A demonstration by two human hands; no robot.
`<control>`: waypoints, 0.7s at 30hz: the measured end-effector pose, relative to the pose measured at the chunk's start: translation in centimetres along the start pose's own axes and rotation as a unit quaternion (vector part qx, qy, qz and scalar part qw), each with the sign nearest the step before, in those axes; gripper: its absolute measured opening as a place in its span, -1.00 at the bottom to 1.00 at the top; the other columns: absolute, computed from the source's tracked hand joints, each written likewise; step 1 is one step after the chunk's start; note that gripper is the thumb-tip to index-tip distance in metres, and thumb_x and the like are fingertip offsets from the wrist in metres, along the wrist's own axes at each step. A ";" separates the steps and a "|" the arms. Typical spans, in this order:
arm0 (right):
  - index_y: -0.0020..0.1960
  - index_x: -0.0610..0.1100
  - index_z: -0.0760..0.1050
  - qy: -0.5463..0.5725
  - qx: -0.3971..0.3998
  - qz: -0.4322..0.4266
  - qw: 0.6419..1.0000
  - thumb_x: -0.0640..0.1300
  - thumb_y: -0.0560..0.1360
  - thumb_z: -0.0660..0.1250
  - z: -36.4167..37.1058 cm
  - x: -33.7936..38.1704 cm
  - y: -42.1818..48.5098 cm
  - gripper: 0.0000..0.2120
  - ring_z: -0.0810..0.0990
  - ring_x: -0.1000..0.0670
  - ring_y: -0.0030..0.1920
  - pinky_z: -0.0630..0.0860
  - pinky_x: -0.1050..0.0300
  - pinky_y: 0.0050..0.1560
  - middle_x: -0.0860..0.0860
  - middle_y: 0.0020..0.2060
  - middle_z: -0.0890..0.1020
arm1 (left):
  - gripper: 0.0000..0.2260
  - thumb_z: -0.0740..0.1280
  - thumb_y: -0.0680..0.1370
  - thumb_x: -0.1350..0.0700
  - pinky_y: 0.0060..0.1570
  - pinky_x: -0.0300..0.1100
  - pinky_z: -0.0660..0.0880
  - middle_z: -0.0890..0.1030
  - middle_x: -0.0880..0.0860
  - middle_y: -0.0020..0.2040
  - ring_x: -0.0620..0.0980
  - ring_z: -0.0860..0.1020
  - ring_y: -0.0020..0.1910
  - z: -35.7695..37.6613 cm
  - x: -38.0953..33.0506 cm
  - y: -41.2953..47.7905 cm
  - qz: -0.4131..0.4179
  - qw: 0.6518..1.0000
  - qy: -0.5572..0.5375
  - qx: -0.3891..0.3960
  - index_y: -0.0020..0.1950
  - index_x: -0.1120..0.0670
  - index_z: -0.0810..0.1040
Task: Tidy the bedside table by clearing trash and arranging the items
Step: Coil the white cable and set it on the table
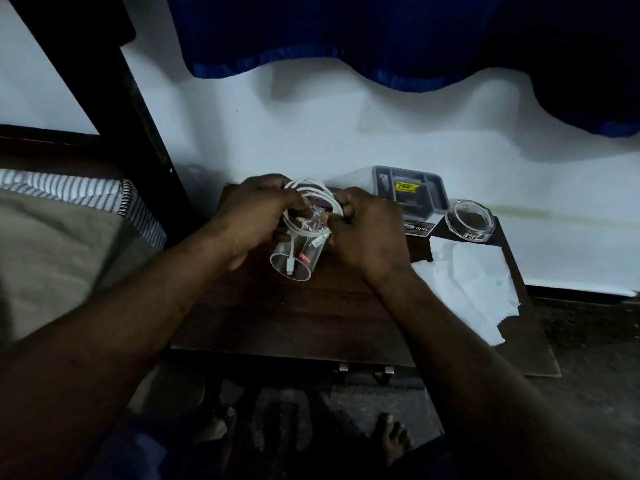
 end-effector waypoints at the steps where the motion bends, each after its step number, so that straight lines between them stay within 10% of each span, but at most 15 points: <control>1: 0.03 -0.08 0.71 0.017 -0.002 0.014 1.000 -0.17 0.44 0.49 0.2 0.0 0.1 -0.84 0.71 -0.05 -0.15 0.57 0.18 -0.07 -0.02 -0.16 0.76 | -0.90 0.43 0.41 0.04 -0.08 0.01 0.59 0.75 0.17 -0.06 0.18 0.72 -0.07 -0.4 -0.1 0.1 0.018 1.000 -0.003 -0.007 -0.13 0.01 0.68; 12: 0.01 -0.03 0.69 0.178 -0.086 0.060 0.978 -0.07 0.45 0.53 2.9 2.3 2.3 -0.86 0.70 0.16 -0.16 0.66 -0.01 -0.03 0.12 -0.15 0.75 | -0.76 0.44 0.54 0.01 -0.01 0.06 0.68 0.73 -0.04 -0.06 0.00 0.72 -0.15 -6.4 -1.1 0.9 0.225 0.934 0.247 -0.125 0.20 -0.08 0.63; 17: -0.01 -0.08 0.66 0.133 -0.116 -0.038 0.984 -0.17 0.48 0.48 4.7 4.6 2.9 -0.90 0.69 0.00 -0.15 0.63 -0.05 -0.12 0.02 -0.09 0.70 | -0.87 0.36 0.56 0.32 0.01 -0.02 0.68 0.72 0.11 -0.04 0.07 0.72 -0.05 -7.5 0.1 1.8 0.065 0.986 -0.103 -0.118 0.03 0.13 0.64; 21: 0.00 -0.11 0.67 0.031 -0.124 -0.130 0.983 -0.28 0.43 0.34 6.6 5.7 3.1 -0.79 0.67 -0.11 -0.09 0.60 -0.04 -0.11 -0.03 -0.02 0.67 | -0.76 0.14 0.50 0.27 0.01 0.02 0.69 0.70 0.25 0.05 0.19 0.70 0.05 -8.5 1.7 1.6 -0.105 0.940 -0.316 -0.079 -0.01 0.27 0.58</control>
Point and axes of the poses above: each hand's wrist, its own y-axis towards the middle knuckle, its own z-axis out of the palm, x = y × z, the point moved 4 cm from there along y, towards the middle knuckle
